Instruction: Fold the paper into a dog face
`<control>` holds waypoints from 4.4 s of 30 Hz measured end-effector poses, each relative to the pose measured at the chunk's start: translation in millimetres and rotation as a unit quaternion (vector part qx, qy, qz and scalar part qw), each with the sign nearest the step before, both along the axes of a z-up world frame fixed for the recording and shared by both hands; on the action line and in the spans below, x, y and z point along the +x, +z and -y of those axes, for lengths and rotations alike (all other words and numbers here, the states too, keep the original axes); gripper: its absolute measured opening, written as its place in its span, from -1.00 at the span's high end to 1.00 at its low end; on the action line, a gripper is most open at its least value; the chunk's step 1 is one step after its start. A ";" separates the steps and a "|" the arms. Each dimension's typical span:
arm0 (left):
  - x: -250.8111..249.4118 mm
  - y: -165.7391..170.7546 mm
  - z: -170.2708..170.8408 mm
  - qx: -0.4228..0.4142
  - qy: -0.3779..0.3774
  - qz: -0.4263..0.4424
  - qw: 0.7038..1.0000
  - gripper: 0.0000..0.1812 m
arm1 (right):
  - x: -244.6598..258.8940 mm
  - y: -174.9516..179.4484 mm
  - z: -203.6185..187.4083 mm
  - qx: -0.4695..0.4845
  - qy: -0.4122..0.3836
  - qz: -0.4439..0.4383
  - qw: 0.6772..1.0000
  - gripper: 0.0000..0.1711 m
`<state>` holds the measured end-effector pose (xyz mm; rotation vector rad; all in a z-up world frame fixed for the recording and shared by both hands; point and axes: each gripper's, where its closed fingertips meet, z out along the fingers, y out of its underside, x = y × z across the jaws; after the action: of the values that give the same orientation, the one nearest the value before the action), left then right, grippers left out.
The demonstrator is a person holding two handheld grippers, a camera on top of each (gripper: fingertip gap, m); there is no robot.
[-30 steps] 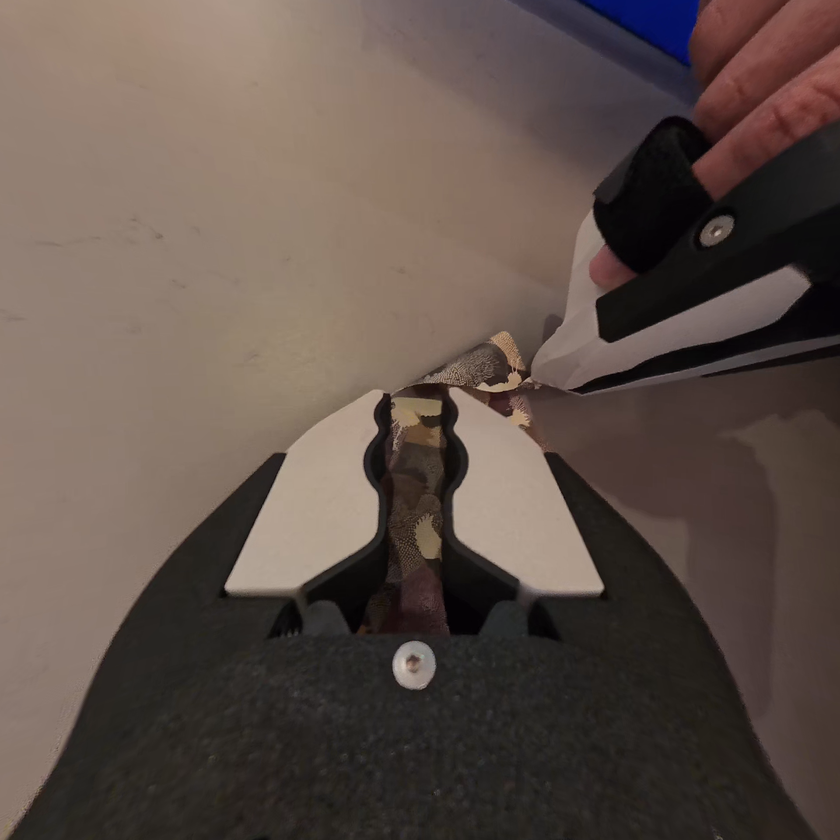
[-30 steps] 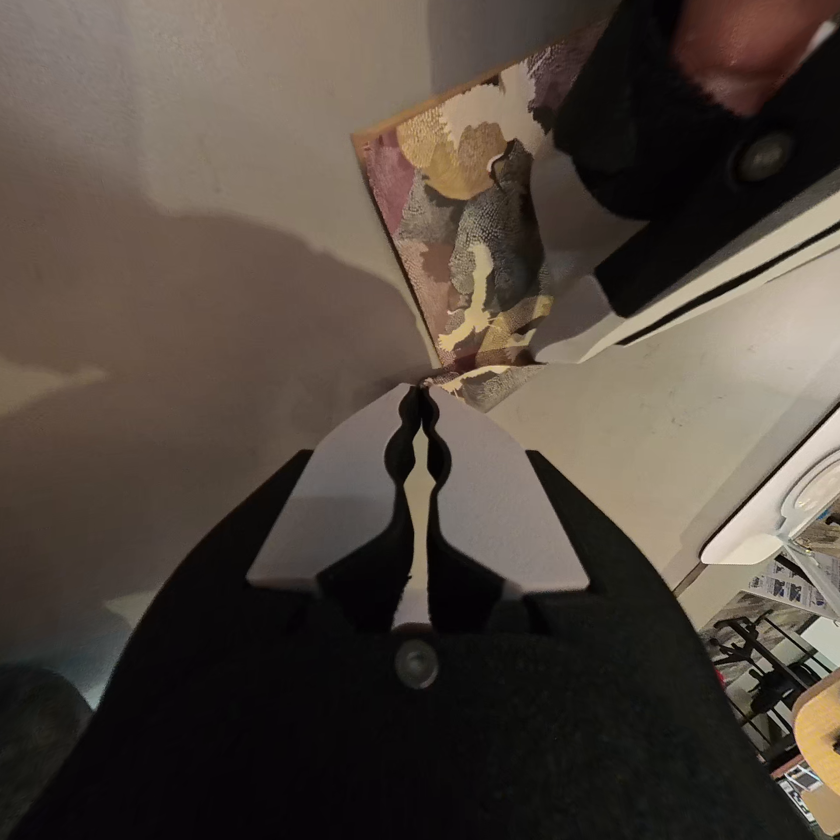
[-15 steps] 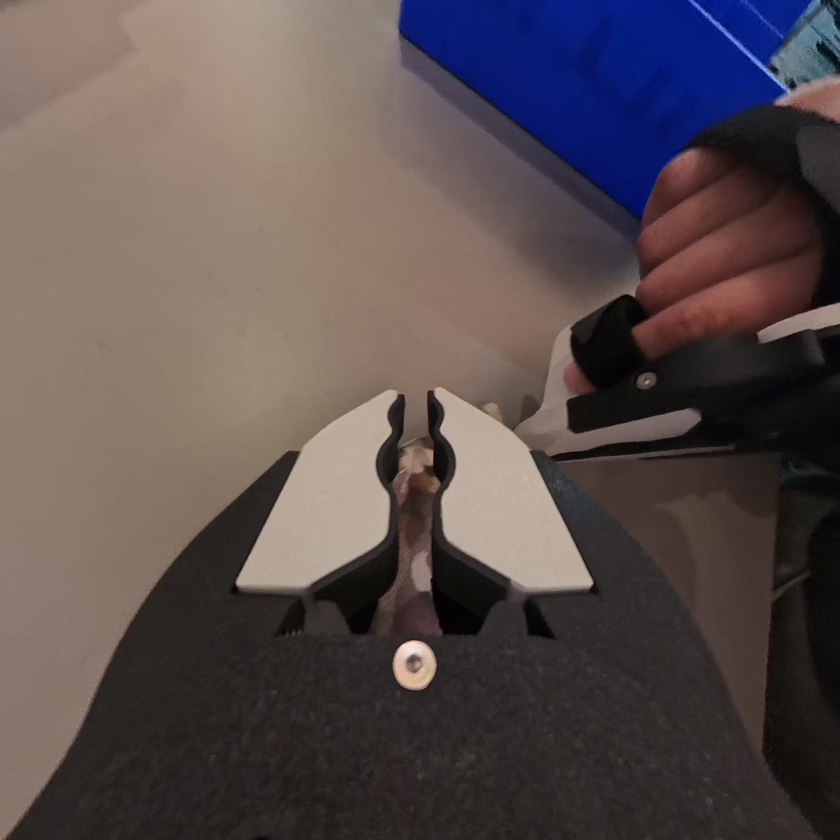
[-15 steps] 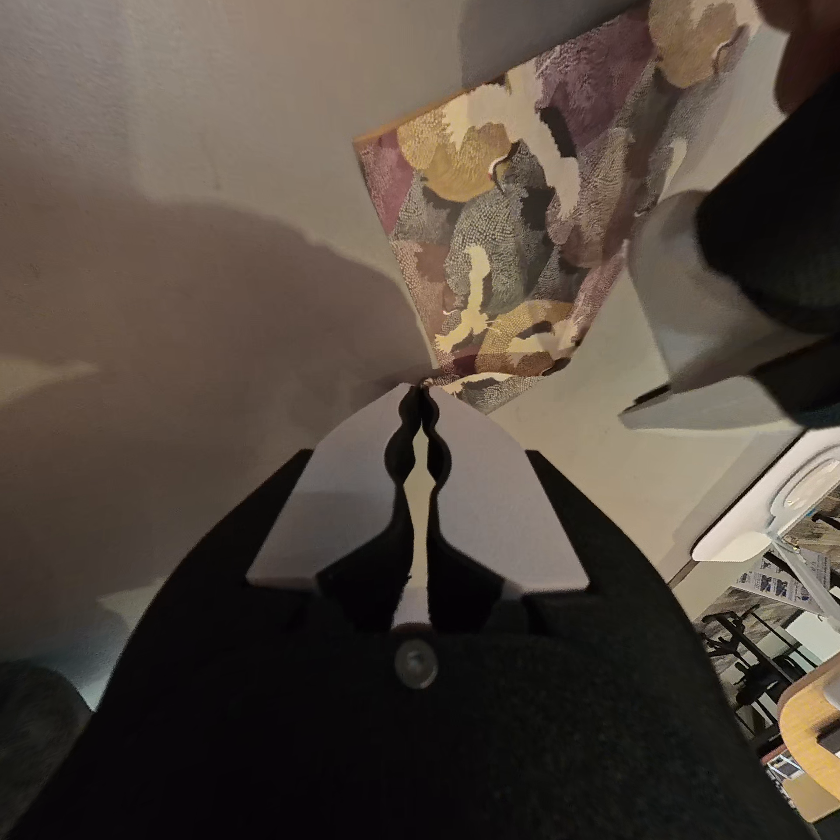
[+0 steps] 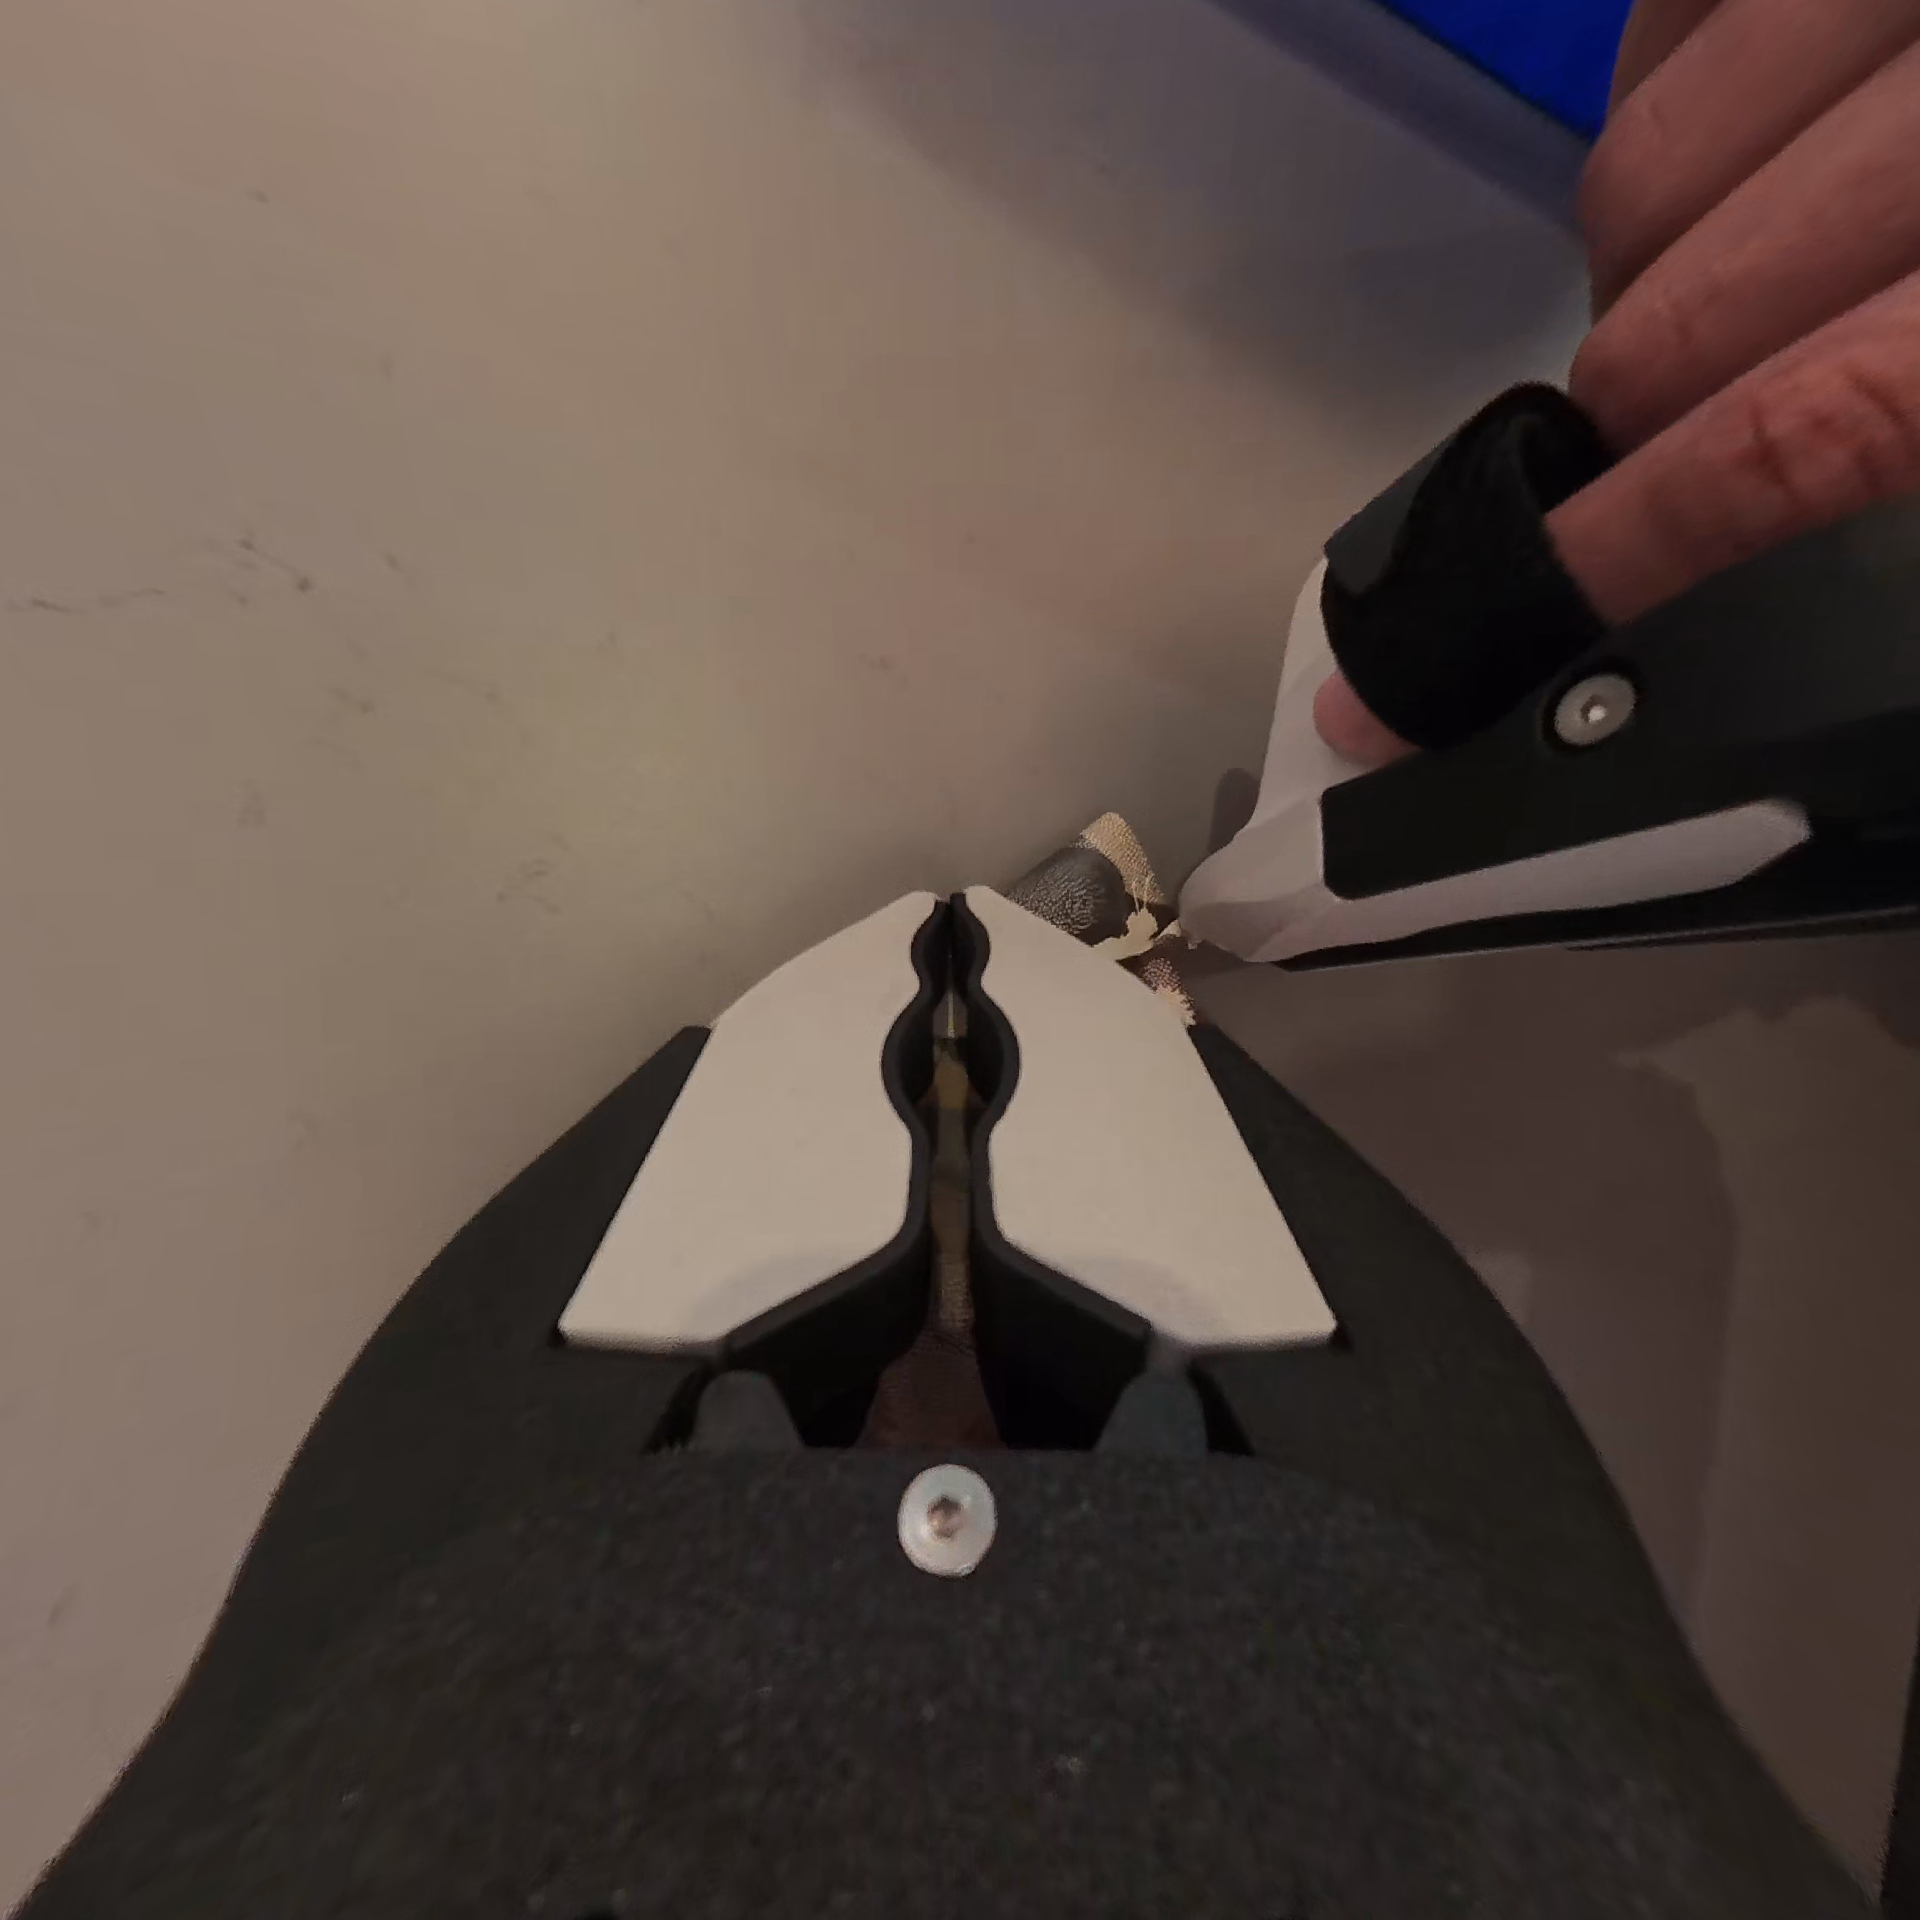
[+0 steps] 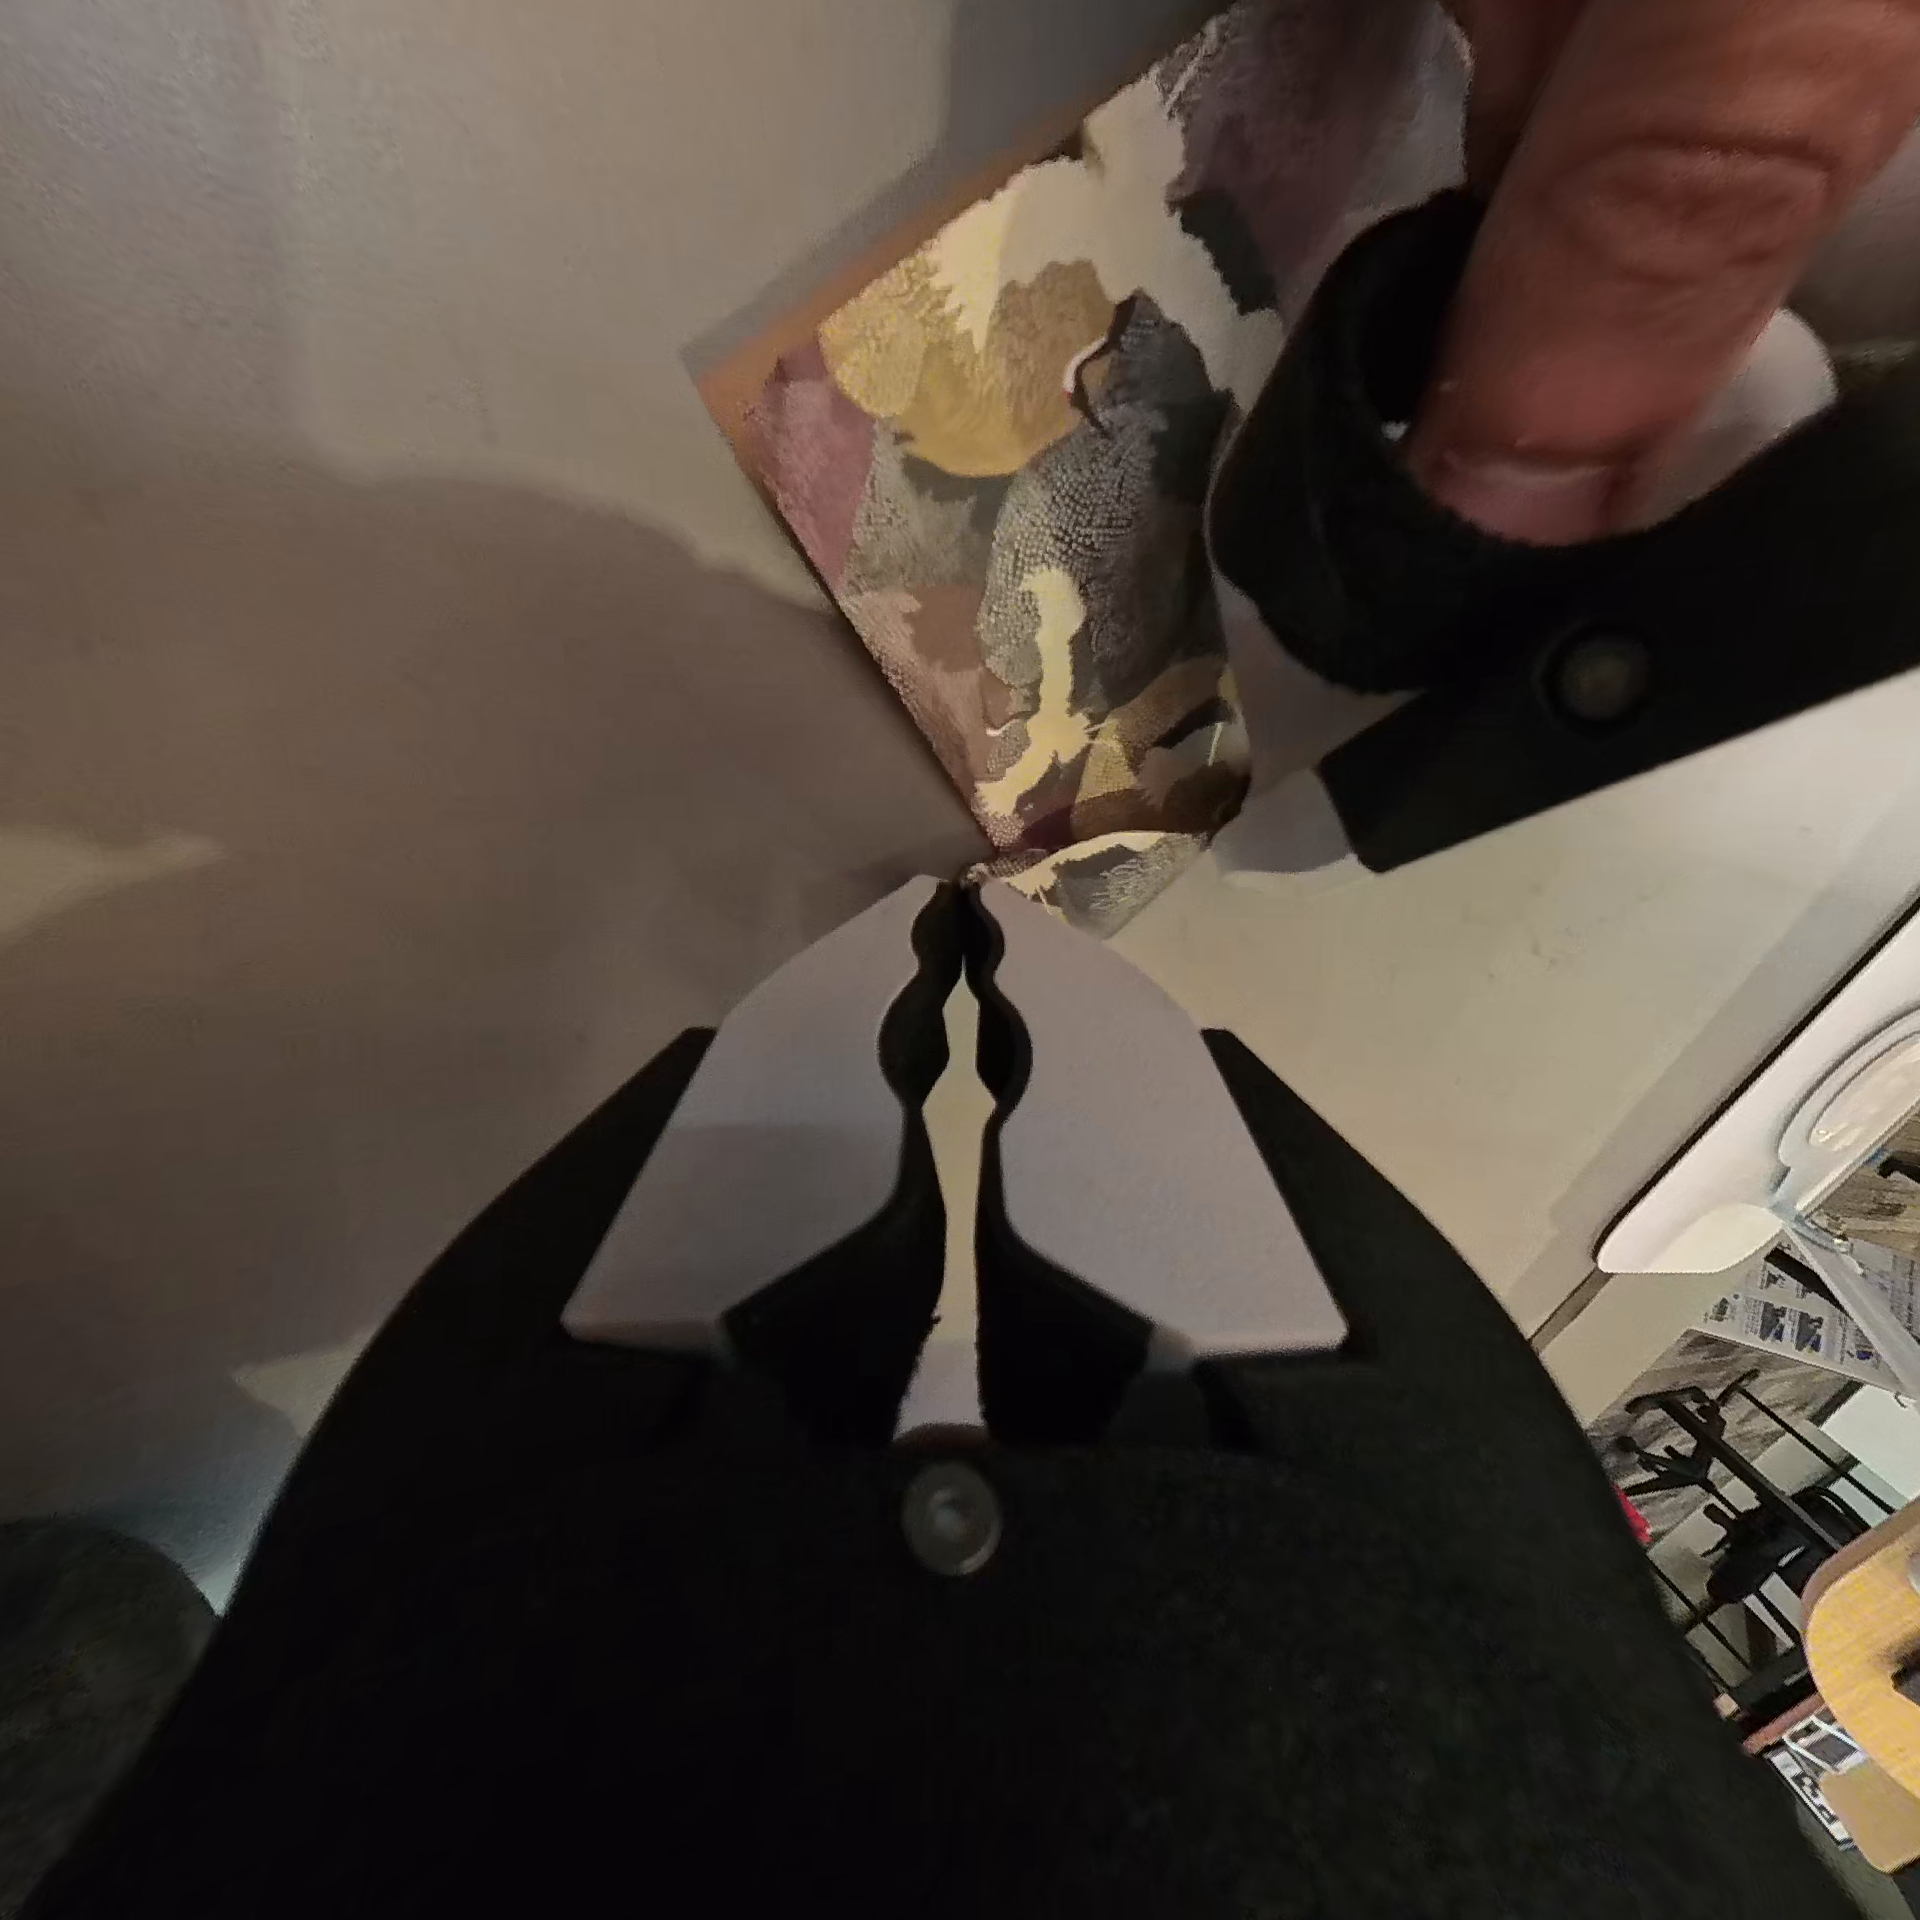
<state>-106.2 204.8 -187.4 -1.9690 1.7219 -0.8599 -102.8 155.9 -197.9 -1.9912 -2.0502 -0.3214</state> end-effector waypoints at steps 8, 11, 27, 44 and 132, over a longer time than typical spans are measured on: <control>-4.6 -6.1 0.1 0.044 -0.018 -0.004 0.999 1.00 | -0.2 0.0 -1.2 0.000 -0.004 -0.006 1.000 1.00; -4.6 -6.5 -0.1 0.063 -0.024 0.001 0.998 1.00 | -0.4 0.2 -1.8 0.008 0.004 -0.004 1.000 1.00; -17.3 -1.4 6.5 0.116 -0.031 -0.009 0.993 1.00 | -1.7 0.0 -5.2 0.023 0.014 -0.020 0.999 1.00; -12.1 -7.6 -3.5 0.112 -0.006 -0.013 0.994 1.00 | -0.6 -0.4 -0.1 0.001 0.029 -0.008 1.000 1.00; -8.2 -7.4 -8.3 0.206 -0.127 0.003 0.970 1.00 | -10.5 14.6 -52.7 -0.129 -0.280 -0.420 0.854 1.00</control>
<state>-114.4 213.1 -194.7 -1.4971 1.9886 -0.5266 -113.3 208.6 -183.3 -2.2605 -0.9870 0.6603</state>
